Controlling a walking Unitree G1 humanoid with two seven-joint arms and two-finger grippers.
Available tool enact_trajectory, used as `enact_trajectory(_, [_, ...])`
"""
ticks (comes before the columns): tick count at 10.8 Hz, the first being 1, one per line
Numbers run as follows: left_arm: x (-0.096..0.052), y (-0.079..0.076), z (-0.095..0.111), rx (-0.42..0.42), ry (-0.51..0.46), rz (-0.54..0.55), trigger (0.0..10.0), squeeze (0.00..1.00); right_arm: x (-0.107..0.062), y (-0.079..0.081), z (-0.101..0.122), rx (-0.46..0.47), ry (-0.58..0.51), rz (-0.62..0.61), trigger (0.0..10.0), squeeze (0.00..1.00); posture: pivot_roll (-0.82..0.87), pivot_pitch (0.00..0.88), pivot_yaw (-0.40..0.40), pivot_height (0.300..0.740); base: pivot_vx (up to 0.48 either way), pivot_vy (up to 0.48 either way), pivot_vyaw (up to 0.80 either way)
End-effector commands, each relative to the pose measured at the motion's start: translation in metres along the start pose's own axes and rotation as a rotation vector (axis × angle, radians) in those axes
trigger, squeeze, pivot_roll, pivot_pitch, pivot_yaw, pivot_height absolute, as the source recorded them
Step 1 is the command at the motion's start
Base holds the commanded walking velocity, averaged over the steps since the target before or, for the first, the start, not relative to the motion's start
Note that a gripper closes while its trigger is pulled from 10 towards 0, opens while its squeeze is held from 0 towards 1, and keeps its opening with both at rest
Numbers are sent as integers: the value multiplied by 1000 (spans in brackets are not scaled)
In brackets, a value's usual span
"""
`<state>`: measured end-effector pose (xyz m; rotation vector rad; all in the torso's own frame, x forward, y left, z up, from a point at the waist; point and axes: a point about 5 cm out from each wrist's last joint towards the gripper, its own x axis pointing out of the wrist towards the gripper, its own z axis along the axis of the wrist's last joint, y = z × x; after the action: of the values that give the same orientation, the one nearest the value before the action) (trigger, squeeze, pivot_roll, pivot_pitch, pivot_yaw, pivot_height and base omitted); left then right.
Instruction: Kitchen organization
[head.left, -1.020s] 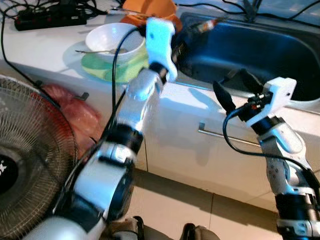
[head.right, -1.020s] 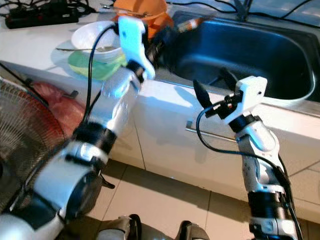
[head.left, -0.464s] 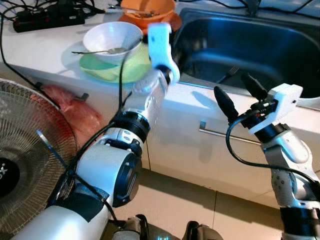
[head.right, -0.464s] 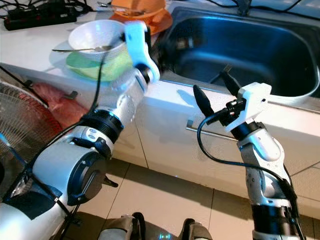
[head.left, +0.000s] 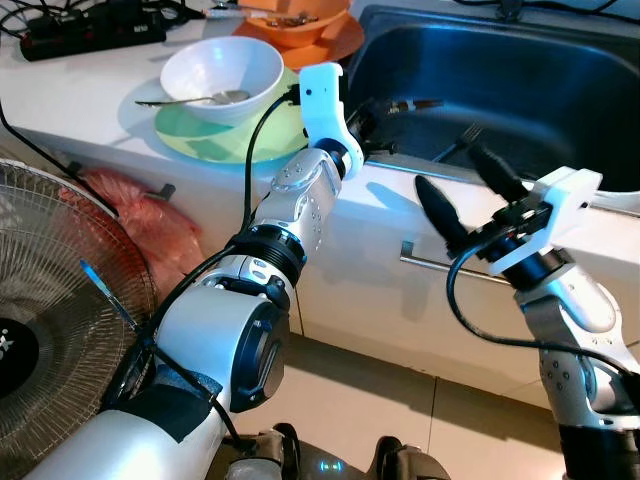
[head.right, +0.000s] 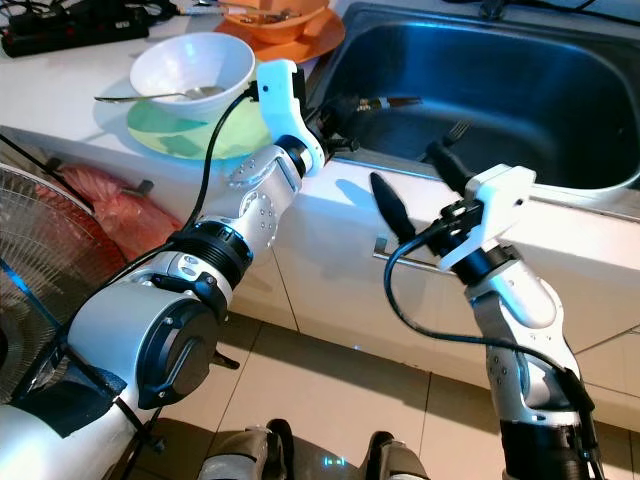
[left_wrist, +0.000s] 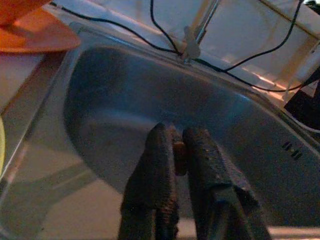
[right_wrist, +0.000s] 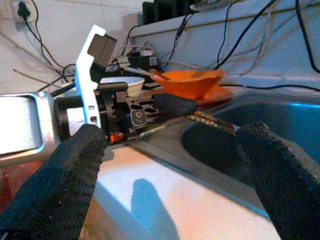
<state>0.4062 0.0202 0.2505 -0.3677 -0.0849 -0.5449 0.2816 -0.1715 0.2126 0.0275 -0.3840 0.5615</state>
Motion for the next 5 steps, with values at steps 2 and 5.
enact_trajectory(2, [3, -5, 1, 8, 12, -2, 10000, 1000, -1, 3, 3, 14, 0, 6, 10000, 0, -91, 251, 61, 740, 0, 0, 0])
enact_trajectory(5, [2, -3, 1, 8, 11, 12, 10000, 1000, -1, 2, 2, 19, 12, 5, 10000, 0, -83, 248, 59, 740, 0, 0, 0])
